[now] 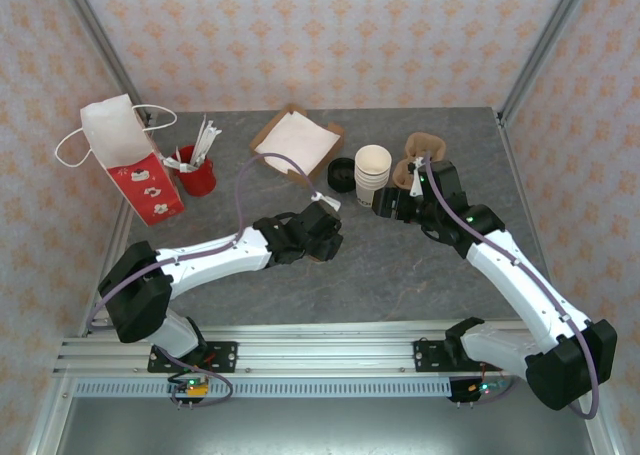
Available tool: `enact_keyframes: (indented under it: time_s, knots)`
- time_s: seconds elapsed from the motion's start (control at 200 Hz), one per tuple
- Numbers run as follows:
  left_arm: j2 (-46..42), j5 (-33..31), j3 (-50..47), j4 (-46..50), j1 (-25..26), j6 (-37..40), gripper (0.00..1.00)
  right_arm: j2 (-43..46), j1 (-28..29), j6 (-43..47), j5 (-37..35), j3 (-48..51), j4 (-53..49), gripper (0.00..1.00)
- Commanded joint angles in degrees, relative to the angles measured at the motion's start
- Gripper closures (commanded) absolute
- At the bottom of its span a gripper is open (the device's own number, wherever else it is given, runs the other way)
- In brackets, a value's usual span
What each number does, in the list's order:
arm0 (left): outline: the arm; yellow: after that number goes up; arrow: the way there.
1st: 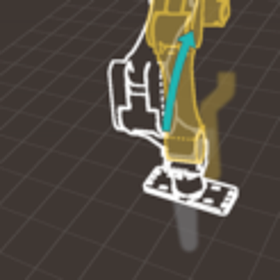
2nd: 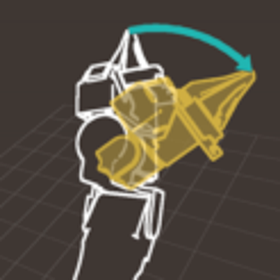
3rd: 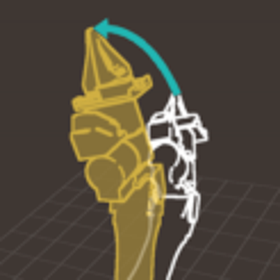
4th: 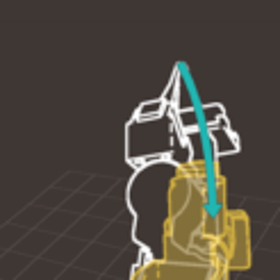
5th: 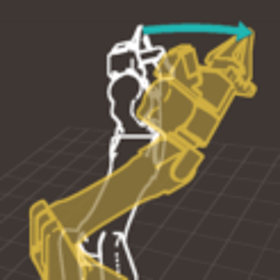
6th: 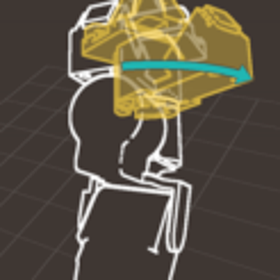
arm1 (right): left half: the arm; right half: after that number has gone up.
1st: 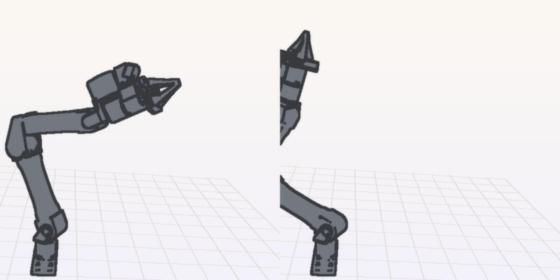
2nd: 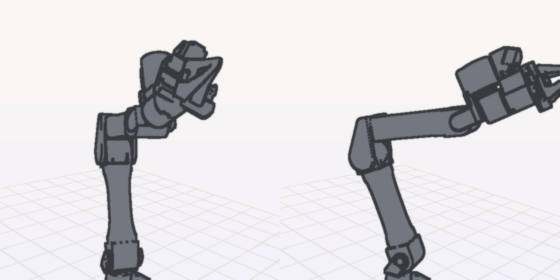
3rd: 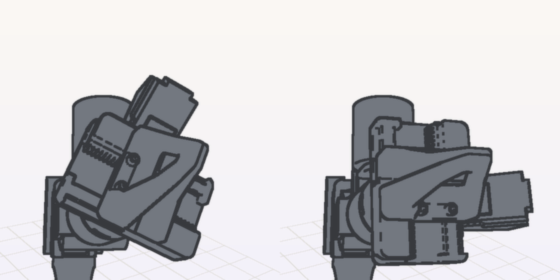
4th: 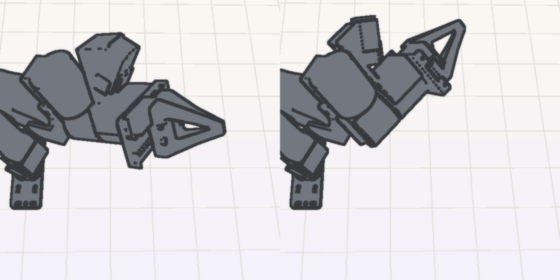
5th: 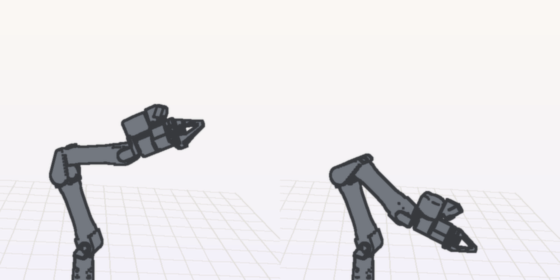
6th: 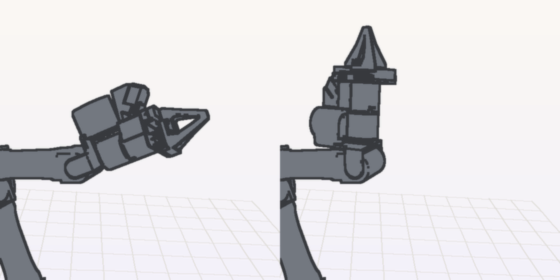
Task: Pack the takeout coffee
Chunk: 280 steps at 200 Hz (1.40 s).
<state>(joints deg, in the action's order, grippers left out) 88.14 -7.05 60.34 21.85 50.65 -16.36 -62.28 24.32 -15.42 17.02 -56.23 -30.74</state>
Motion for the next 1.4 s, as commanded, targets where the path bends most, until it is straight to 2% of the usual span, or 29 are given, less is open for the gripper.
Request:
enact_keyframes:
  time_s: [0.0, 1.071, 1.396]
  knots:
    - [0.3, -2.9, 0.6, -1.6, 0.1, 0.5, 0.32, 0.5, -0.4, -0.9, 0.1, 1.1, 1.1, 0.16]
    - [-0.5, -2.8, -2.7, -0.1, -0.8, -2.0, 0.31, -0.1, -0.4, -1.0, 0.8, 0.8, 1.0, 0.16]
    - [-0.5, -3.0, -3.1, 3.6, -1.8, -2.3, 0.31, -0.5, -0.3, -1.0, 1.1, 0.6, 0.9, 0.16]
